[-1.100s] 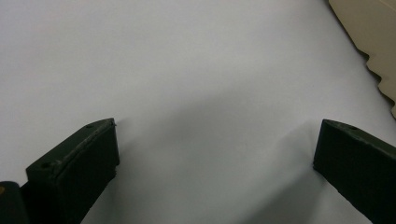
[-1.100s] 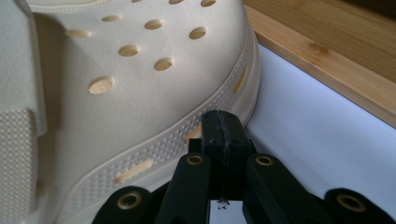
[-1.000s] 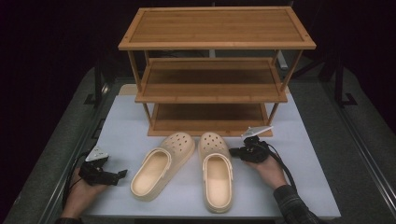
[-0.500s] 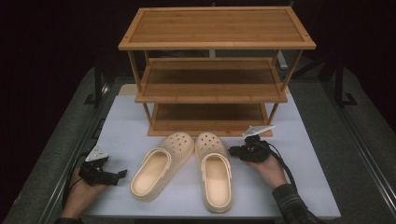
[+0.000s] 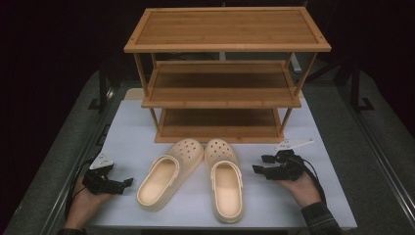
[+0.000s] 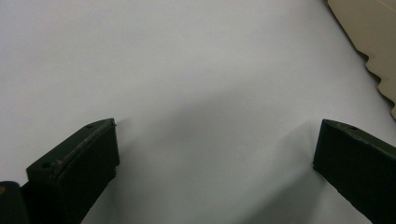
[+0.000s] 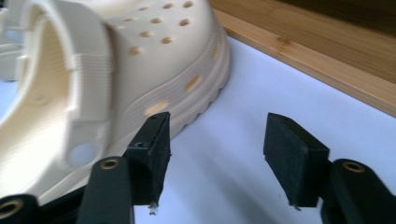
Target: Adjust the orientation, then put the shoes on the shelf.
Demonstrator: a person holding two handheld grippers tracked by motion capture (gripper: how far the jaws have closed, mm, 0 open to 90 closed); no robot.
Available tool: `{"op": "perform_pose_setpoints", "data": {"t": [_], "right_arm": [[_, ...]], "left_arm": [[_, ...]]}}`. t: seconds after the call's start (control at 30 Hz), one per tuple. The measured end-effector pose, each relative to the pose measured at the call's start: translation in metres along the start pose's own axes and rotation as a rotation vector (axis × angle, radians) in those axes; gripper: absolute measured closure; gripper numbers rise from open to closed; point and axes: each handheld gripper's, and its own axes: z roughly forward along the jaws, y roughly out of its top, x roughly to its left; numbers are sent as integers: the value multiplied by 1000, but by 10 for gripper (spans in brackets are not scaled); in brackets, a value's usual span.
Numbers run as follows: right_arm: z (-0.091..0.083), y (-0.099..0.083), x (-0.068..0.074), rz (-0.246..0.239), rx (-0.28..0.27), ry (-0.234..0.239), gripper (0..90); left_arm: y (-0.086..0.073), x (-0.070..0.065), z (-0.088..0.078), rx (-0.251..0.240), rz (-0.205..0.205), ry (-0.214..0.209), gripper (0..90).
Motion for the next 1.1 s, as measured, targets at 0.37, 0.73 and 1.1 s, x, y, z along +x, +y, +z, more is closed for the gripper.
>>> {"op": "perform_pose_setpoints", "data": {"t": [0.37, 0.73, 1.1], "right_arm": [[-17, -12, 21, -22, -54, 38, 289], [-13, -6, 40, -50, -78, 76, 281], [11, 6, 50, -65, -70, 92, 282]], "left_arm": [[25, -13, -21, -43, 41, -68, 0], [61, -45, -34, -132, 122, -181, 40], [87, -61, -15, -143, 170, -222, 190]]}}
